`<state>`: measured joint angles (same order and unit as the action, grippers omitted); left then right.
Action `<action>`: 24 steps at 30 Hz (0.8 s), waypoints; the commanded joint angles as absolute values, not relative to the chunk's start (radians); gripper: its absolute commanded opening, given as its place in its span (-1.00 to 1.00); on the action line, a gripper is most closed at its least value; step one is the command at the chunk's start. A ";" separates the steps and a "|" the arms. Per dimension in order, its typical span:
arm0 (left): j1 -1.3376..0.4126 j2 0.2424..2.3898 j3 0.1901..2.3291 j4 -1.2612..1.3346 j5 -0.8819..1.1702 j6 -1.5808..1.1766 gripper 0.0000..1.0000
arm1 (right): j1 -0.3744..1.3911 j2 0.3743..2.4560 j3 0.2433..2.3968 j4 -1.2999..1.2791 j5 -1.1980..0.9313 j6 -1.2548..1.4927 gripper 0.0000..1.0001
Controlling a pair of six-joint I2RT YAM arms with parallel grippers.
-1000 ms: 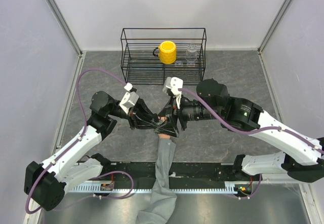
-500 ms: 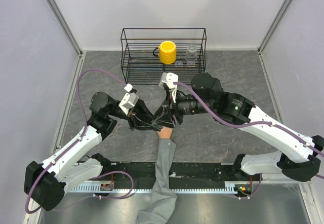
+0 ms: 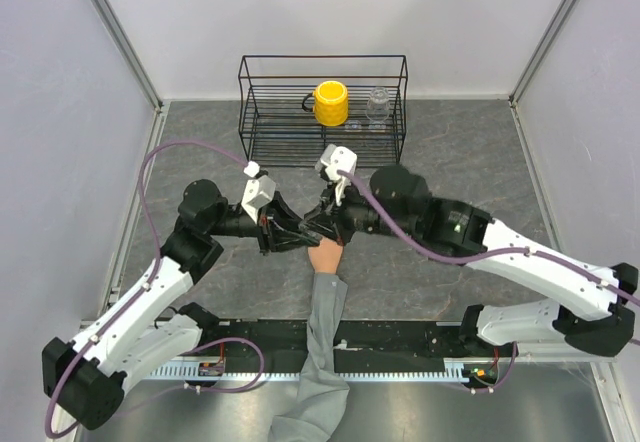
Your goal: Paint the nails
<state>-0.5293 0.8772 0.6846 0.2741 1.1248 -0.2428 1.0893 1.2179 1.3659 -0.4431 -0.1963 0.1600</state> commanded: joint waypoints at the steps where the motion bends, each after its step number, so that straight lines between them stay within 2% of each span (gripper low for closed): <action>1: -0.466 0.836 0.730 0.161 0.727 -0.100 -0.97 | 1.389 1.245 1.327 -0.382 0.590 0.352 -1.00; 3: -0.442 0.830 0.727 0.152 0.669 -0.101 -0.97 | 1.519 1.308 1.357 -0.426 0.950 0.518 -1.00; 6: -0.437 0.812 0.723 0.141 0.640 -0.084 -0.96 | 1.607 1.469 1.474 -0.602 1.182 0.693 -1.00; 10: -0.439 0.793 0.707 0.164 0.644 -0.084 -0.97 | 1.615 1.539 1.552 -0.667 1.190 0.678 -0.99; 11: -0.437 0.792 0.707 0.164 0.650 -0.084 -0.96 | 1.611 1.534 1.560 -0.663 1.186 0.657 -0.92; 12: -0.439 0.795 0.709 0.166 0.664 -0.084 -0.96 | 1.605 1.525 1.563 -0.660 1.174 0.634 -0.81; 13: -0.439 0.796 0.709 0.169 0.675 -0.086 -0.96 | 1.600 1.496 1.565 -0.647 1.129 0.573 -0.53; 15: -0.439 0.811 0.710 0.184 0.730 -0.094 -0.96 | 1.586 1.451 1.539 -0.592 1.053 0.479 -0.12; 16: -0.439 0.818 0.713 0.190 0.758 -0.104 -0.97 | 1.574 1.406 1.529 -0.591 1.002 0.427 0.18; 22: -0.439 0.879 0.721 0.281 0.989 -0.170 -0.96 | 1.454 1.211 1.476 -0.592 0.588 0.341 0.76; 24: -0.442 0.893 0.719 0.349 1.087 -0.202 -0.97 | 1.361 1.169 1.470 -0.586 0.357 0.289 0.78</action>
<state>-0.4389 0.8707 0.6815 0.1787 0.9020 -0.1276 1.4696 1.2678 1.4857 -0.5941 0.7567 0.3981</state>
